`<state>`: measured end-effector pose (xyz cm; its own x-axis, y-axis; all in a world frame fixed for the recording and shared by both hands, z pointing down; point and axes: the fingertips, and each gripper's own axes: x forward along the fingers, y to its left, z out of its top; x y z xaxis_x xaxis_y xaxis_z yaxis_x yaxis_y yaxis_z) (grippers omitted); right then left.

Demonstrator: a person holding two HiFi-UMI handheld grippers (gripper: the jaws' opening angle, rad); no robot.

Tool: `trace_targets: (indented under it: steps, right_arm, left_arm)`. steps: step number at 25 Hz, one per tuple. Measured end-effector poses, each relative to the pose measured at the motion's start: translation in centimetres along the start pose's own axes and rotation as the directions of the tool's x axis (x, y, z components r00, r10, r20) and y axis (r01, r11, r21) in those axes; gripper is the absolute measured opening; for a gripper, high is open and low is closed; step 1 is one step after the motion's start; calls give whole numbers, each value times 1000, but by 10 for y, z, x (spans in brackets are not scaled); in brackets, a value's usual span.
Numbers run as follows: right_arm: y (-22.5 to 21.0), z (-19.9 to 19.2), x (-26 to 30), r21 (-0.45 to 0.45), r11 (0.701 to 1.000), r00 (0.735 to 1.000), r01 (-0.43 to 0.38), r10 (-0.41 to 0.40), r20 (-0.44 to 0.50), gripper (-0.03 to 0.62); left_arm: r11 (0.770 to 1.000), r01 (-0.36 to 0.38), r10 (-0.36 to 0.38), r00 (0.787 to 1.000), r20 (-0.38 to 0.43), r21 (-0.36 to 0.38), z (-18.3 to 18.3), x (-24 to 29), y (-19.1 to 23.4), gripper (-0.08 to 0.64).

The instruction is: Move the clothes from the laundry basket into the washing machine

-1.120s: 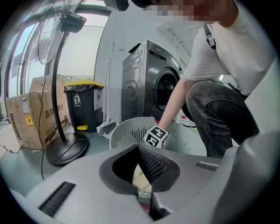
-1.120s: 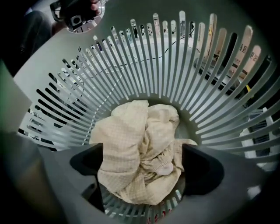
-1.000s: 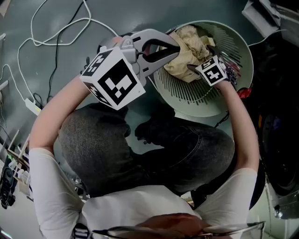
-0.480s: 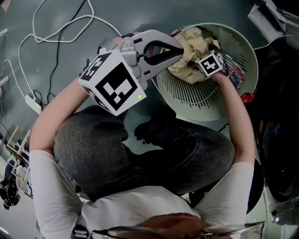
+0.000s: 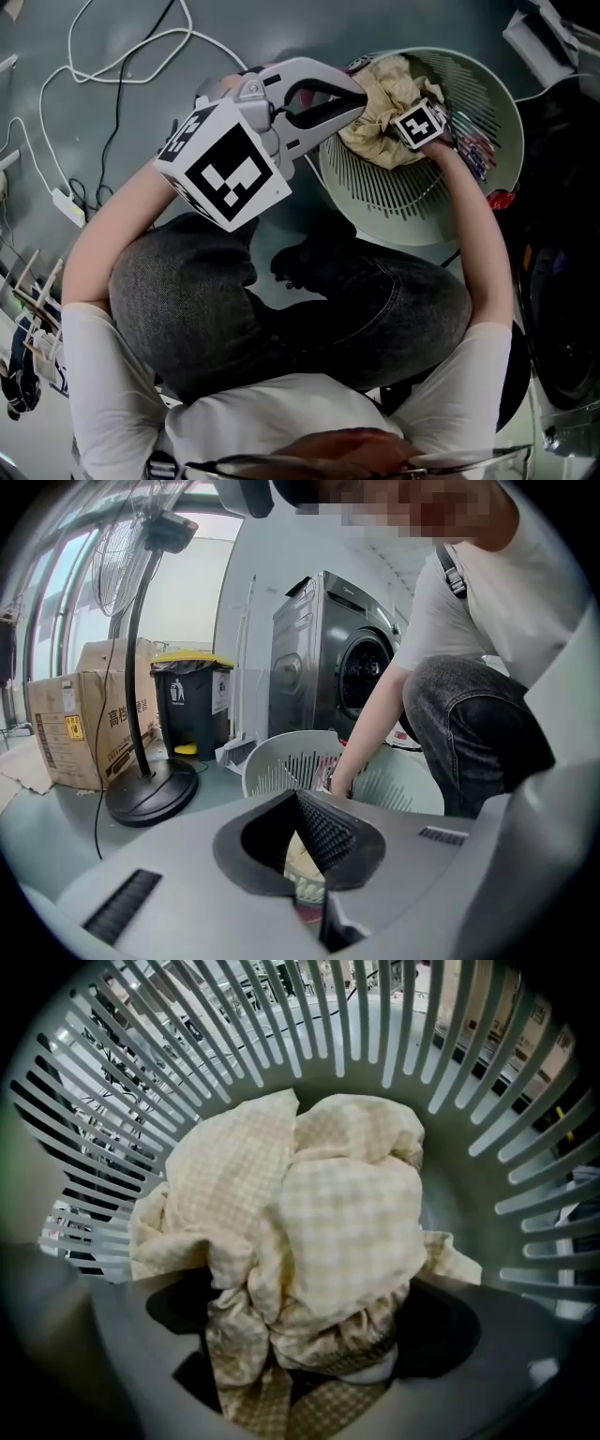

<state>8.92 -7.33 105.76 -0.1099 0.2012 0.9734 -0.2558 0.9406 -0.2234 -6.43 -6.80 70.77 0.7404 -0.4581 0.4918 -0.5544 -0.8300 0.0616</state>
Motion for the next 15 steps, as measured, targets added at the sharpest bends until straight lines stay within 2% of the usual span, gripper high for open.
trace_targets:
  steps: [2, 5, 7, 11, 15]
  right_arm:
    - [11, 3, 0, -21, 999, 1000, -28, 28, 7, 550]
    - [23, 7, -3, -95, 995, 999, -38, 39, 6, 376]
    - [30, 5, -3, -105, 993, 998, -59, 59, 0, 293]
    - [36, 3, -5, -102, 992, 997, -79, 79, -5, 247]
    - [38, 7, -14, -157, 985, 998, -67, 67, -5, 198]
  left_arm:
    - [1000, -4, 4, 1000, 3, -3, 1, -1, 2, 6]
    - [1000, -9, 9, 1000, 8, -17, 1, -3, 5, 6]
    - [1000, -18, 19, 1000, 5, -22, -1, -3, 8, 6]
    - [1000, -23, 23, 1000, 1, -20, -1, -4, 9, 6]
    - [1000, -19, 19, 1000, 1, 1, 3, -7, 8, 6]
